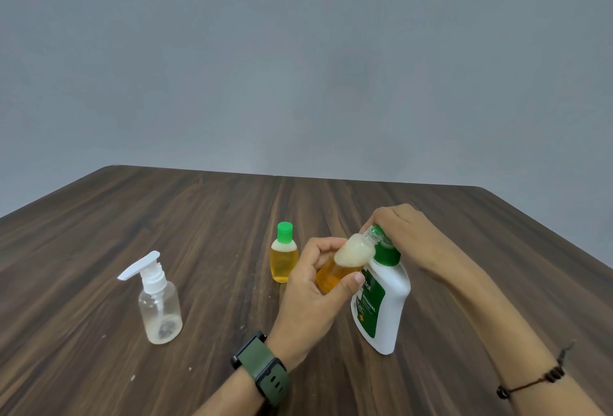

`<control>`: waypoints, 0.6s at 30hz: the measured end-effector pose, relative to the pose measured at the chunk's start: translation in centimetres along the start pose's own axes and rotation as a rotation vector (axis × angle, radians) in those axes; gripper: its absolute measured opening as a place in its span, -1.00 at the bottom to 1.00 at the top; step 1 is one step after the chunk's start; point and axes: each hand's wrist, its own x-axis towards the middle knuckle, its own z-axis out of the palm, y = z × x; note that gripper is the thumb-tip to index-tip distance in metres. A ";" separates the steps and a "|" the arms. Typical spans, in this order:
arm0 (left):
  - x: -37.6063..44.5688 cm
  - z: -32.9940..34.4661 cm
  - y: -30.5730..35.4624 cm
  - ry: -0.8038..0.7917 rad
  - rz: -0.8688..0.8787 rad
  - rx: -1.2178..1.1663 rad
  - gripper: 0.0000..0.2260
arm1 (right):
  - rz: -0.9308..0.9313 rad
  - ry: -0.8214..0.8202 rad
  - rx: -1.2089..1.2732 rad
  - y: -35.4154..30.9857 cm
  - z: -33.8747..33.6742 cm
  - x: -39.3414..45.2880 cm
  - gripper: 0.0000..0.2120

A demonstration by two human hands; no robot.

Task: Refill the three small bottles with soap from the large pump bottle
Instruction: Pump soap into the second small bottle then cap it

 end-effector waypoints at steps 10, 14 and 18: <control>0.0 -0.1 0.0 -0.011 -0.005 -0.013 -0.67 | -0.007 0.000 -0.012 0.2 0.1 0.2 -0.60; 0.1 0.0 0.0 -0.016 -0.001 -0.009 -0.67 | -0.020 -0.011 -0.024 0.1 -0.2 0.2 -0.60; 0.1 -0.1 0.2 -0.009 0.007 -0.011 -0.66 | -0.016 -0.035 -0.045 -0.6 -0.6 0.5 -0.63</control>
